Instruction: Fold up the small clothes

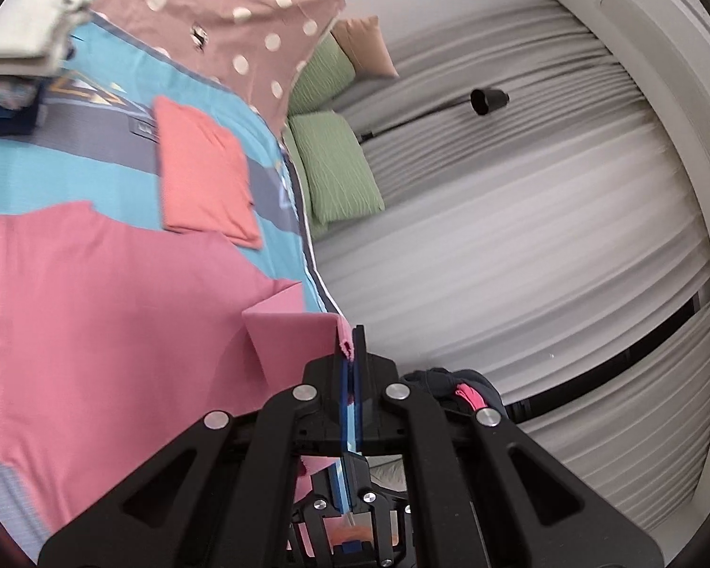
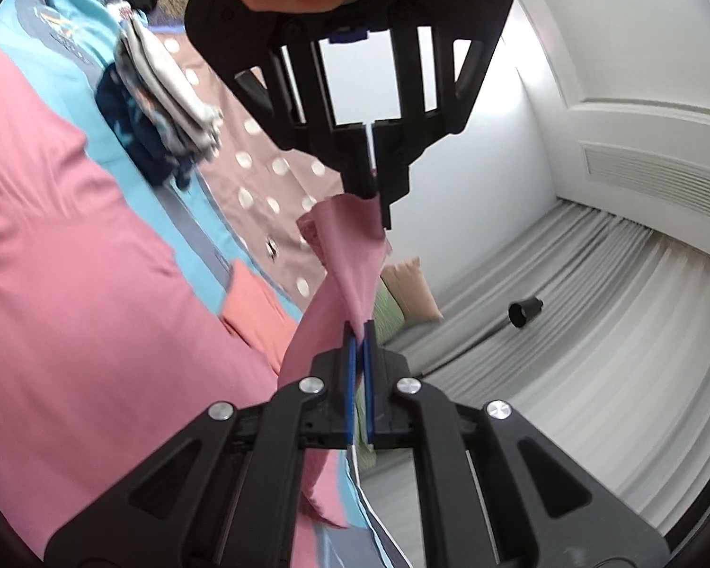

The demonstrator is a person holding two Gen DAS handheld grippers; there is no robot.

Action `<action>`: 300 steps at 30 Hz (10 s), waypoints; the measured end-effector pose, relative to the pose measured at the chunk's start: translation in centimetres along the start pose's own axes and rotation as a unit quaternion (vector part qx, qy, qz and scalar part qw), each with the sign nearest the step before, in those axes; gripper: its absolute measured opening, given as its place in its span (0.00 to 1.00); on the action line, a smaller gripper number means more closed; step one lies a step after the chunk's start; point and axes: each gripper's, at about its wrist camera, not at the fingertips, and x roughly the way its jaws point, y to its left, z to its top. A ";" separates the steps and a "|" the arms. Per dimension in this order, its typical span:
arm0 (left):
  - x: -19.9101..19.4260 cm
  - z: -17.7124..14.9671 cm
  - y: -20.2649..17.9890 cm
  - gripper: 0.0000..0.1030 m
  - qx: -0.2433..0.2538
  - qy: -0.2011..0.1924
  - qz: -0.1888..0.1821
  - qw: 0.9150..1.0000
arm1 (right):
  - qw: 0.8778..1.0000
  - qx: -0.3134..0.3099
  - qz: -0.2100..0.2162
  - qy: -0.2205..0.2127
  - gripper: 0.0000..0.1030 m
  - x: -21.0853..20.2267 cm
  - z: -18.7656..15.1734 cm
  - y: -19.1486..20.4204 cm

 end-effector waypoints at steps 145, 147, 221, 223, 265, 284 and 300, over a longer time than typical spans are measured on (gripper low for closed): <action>-4.6 -24.0 6.0 0.02 0.495 -0.053 0.592 0.634 | 0.697 0.275 0.654 0.105 0.82 3.1 8.4 -2.6; -2.5 -25.4 6.5 0.02 0.521 -0.026 0.597 0.609 | 0.694 0.250 0.666 0.113 0.82 3.0 7.9 -1.2; 1.3 -32.8 7.7 0.04 0.737 0.145 0.569 0.334 | 0.581 0.023 0.762 0.285 0.50 4.8 7.1 6.6; 1.2 -32.7 7.6 0.04 0.732 0.140 0.574 0.339 | 0.574 0.044 0.761 0.298 0.50 5.3 5.8 6.7; 1.4 -16.8 -12.8 0.06 0.534 -0.187 0.516 0.643 | 0.580 0.335 0.719 0.186 0.02 13.3 9.6 -11.3; 16.1 -14.4 -17.6 0.06 0.547 -0.178 0.416 0.705 | 0.619 0.346 0.661 0.245 0.02 21.5 0.2 -16.7; 23.3 -13.3 -17.3 0.06 0.537 -0.140 0.407 0.725 | 0.587 0.388 0.651 0.284 0.02 27.5 -8.6 -16.7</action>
